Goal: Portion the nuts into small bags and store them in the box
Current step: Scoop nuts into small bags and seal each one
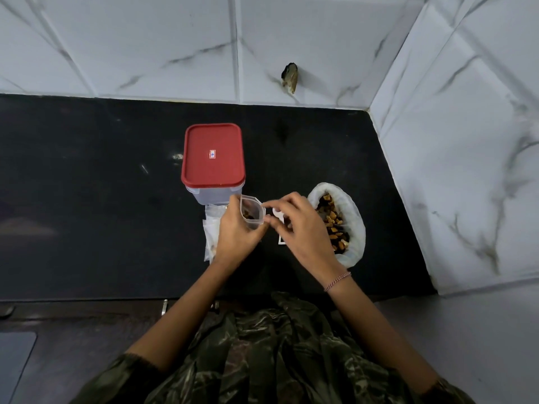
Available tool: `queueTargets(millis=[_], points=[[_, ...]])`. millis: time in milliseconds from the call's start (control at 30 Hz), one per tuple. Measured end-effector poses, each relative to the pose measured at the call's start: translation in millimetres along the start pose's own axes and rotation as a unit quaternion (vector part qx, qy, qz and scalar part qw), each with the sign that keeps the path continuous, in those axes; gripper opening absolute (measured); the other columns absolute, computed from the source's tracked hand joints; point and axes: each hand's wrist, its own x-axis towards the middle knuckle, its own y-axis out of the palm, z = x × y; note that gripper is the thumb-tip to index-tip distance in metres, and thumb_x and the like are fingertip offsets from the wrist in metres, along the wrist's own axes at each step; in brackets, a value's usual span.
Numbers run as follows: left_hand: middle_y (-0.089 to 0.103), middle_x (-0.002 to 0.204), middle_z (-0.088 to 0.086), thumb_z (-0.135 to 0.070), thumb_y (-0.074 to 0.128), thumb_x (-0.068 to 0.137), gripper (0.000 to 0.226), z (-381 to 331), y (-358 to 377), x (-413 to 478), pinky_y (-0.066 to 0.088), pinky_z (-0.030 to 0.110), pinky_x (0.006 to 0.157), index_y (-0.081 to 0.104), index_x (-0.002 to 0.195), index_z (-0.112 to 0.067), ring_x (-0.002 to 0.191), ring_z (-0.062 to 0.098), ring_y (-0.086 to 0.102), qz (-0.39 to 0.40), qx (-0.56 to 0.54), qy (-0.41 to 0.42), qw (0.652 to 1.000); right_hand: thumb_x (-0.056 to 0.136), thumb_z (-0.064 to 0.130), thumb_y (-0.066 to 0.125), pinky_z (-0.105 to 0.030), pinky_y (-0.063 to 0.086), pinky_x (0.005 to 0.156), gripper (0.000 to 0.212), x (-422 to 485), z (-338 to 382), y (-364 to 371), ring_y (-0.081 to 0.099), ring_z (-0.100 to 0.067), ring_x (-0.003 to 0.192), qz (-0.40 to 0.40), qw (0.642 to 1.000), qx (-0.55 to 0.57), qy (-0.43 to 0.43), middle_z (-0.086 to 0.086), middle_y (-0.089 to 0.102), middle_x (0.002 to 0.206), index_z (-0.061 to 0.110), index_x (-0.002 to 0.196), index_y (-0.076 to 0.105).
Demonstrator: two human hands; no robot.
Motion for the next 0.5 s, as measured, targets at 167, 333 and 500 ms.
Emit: queueTargets(millis=[167,333,500], points=[[0.064,0.088,-0.001,-0.037,0.060,0.071,0.037,-2,-1,3,0.047,0.016,0.067,0.046,0.100,-0.017,0.079,0.009,0.062,0.009,-0.012,-0.007,1.000,0.085,0.024,0.067,-0.013,0.042,0.068,0.013,4,6,6,0.050,-0.008,0.087,0.010,0.994,-0.092,-0.059,0.000,0.055,0.094,0.015,0.095,0.068],[0.064,0.096,-0.005,-0.058,0.064,0.071,0.060,-6,-13,4,0.051,0.020,0.070,0.046,0.106,-0.013,0.087,0.007,0.062,0.044,0.001,-0.022,0.999,0.087,0.010,0.064,-0.016,0.046,0.077,0.009,13,2,0,0.054,-0.005,0.088,-0.004,1.000,0.011,-0.012,0.000,0.059,0.095,0.009,0.095,0.069],[0.070,0.100,0.000,-0.026,0.059,0.094,0.024,-13,-36,1,0.060,0.041,0.072,0.061,0.115,-0.014,0.093,0.012,0.067,0.100,-0.122,-0.040,0.987,0.086,0.004,0.064,-0.008,0.045,0.074,0.015,19,-2,-16,0.059,0.004,0.080,-0.044,0.993,0.100,0.034,0.005,0.066,0.093,0.010,0.096,0.073]])
